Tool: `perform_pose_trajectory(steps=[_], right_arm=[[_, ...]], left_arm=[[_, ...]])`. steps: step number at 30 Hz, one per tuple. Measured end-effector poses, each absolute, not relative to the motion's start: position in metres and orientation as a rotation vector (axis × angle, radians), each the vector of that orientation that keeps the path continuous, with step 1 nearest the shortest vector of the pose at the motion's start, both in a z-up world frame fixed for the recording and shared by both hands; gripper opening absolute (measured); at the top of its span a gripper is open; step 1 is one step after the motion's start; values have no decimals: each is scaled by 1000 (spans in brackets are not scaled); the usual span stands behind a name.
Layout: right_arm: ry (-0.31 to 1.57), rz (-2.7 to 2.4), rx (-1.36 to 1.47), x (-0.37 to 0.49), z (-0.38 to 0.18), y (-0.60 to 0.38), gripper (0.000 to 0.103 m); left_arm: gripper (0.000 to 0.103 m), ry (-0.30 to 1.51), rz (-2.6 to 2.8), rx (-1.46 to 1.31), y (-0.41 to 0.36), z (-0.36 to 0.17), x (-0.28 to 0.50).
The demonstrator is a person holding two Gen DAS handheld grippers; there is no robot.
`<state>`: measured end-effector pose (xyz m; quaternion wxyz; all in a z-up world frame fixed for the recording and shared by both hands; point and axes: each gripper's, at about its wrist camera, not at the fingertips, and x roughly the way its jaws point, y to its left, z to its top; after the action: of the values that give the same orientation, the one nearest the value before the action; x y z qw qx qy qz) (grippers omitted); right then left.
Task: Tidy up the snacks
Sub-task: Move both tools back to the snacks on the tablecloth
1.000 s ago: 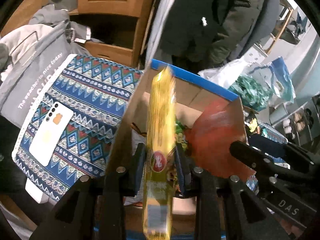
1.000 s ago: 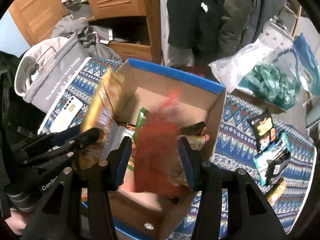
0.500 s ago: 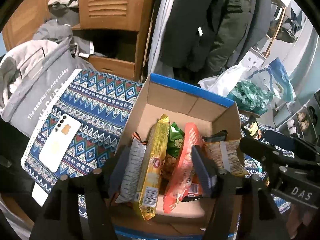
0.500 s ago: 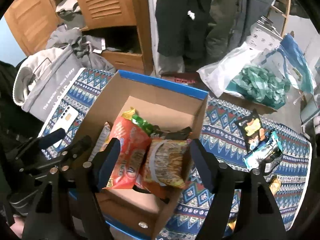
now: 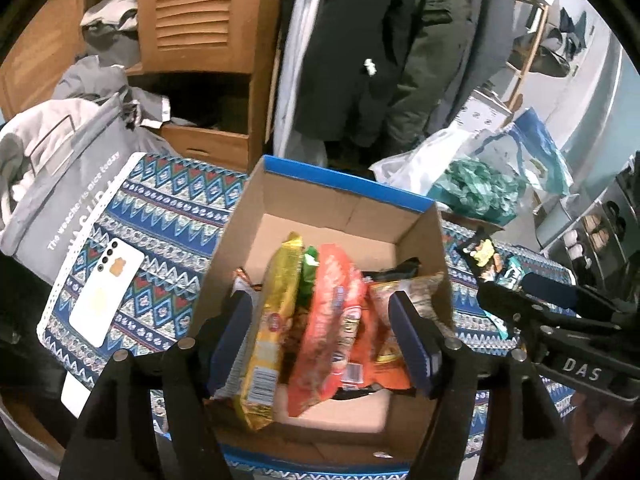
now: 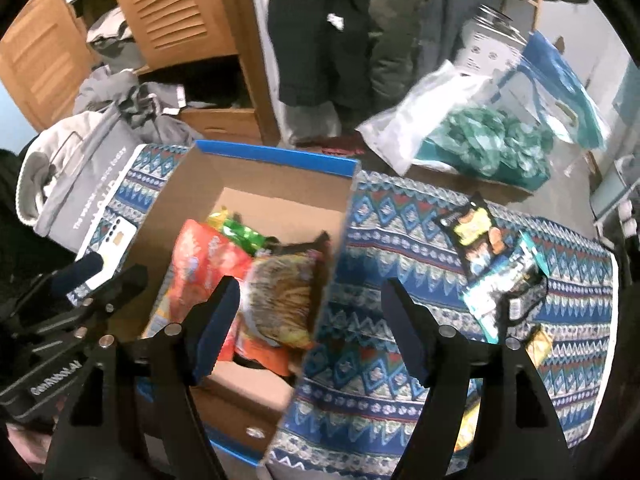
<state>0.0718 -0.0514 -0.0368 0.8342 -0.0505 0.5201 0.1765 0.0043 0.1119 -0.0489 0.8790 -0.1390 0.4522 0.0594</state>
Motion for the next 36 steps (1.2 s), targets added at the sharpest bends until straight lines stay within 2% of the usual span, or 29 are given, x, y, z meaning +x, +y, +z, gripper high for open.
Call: perform_pose_trajectory(steps=[4, 19, 36], right_arm=[[1116, 328, -76, 72, -41, -79, 74], [1167, 143, 14, 67, -68, -185, 74], [1282, -83, 179, 63, -123, -309, 77]], left_arm=[[76, 933, 96, -271, 94, -43, 6], [76, 955, -1, -175, 18, -40, 23], [76, 1037, -164, -56, -96, -67, 51]])
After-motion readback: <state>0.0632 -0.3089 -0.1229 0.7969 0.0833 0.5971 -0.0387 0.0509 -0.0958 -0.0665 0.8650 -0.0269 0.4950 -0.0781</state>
